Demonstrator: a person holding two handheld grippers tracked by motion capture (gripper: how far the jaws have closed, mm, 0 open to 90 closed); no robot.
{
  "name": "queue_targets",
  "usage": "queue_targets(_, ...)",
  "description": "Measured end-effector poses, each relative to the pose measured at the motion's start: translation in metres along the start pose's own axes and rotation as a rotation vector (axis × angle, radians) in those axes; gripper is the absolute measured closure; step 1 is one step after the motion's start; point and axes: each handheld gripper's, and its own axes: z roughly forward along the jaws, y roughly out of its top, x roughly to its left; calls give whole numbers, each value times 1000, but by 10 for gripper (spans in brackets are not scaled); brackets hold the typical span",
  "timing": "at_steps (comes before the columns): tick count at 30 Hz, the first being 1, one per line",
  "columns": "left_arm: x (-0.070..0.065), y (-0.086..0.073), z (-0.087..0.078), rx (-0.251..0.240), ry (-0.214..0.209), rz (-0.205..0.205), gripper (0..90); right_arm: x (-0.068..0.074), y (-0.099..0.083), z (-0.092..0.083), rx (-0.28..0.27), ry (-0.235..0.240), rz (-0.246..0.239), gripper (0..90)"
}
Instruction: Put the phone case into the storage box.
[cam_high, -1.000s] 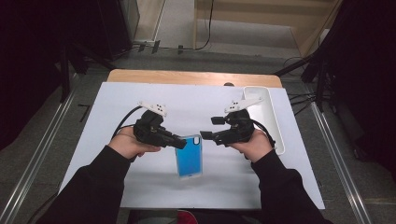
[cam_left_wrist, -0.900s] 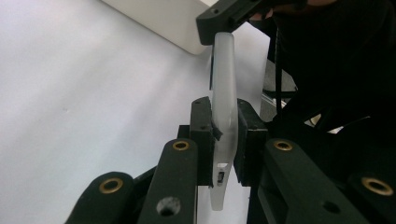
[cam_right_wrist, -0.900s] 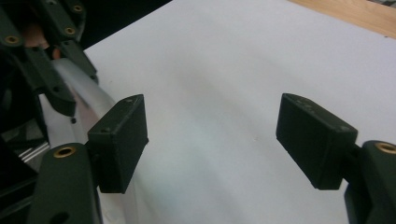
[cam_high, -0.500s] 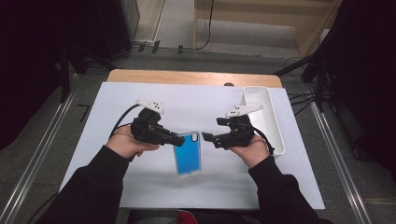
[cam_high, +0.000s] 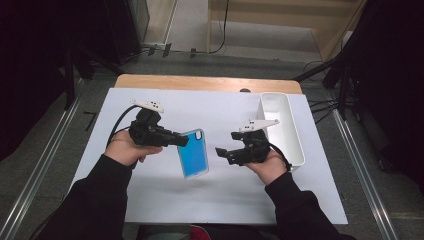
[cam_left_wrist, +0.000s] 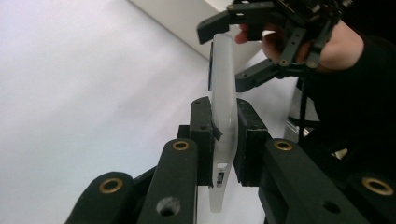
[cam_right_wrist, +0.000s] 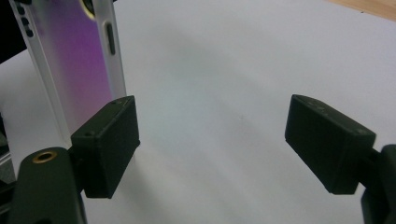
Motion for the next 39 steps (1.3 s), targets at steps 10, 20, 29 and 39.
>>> queue_targets(10,8,0,-8,-61,122,-58,793,1,-3,4,-9,8,19,164)
queue_targets(20,13,-2,-10,-120,183,-98,793,7,-4,9,-11,10,-2,164)
queue_targets(29,15,-2,-1,-98,192,-137,793,16,-3,14,-6,27,-12,164)
queue_targets(39,12,-2,4,-94,179,-155,793,18,-1,14,6,63,-18,71)
